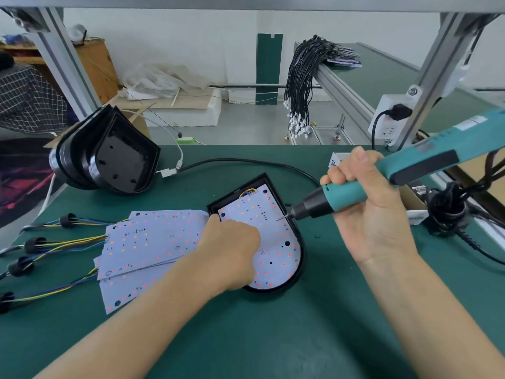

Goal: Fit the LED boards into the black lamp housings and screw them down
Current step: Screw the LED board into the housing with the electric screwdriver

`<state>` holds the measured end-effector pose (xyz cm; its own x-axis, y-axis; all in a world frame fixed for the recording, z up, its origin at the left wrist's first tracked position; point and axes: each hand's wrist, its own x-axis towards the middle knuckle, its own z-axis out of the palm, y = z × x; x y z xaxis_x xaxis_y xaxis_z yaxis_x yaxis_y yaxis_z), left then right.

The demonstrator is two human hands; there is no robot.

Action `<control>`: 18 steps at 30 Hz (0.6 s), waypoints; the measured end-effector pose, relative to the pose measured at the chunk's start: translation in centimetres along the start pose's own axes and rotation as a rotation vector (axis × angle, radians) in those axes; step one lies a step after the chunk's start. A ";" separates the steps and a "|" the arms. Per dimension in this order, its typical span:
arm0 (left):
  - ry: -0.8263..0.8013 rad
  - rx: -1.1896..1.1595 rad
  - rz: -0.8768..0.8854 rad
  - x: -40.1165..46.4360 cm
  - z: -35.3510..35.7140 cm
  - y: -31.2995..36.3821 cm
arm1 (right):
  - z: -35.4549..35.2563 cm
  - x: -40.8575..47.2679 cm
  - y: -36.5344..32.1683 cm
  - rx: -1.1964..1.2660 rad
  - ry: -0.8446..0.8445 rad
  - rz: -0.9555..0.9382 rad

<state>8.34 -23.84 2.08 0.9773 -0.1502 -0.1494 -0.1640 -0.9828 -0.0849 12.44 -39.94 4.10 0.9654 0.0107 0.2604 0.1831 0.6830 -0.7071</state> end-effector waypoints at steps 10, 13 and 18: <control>-0.032 -2.052 -0.236 0.2 -0.5 -2.0 | 1.0 -0.4 -0.6 0.079 -0.017 -0.036; -0.111 -2.367 -0.275 0.5 -0.4 -1.5 | 1.9 -0.4 -0.6 0.093 -0.046 -0.044; -0.139 -2.536 -0.291 0.5 0.0 -1.0 | 2.5 -0.2 -0.6 0.092 -0.061 -0.064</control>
<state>8.96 -22.96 2.12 0.9111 -0.1560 -0.3814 0.3659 0.7320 0.5747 11.71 -38.55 6.09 0.9389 0.0076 0.3441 0.2232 0.7476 -0.6255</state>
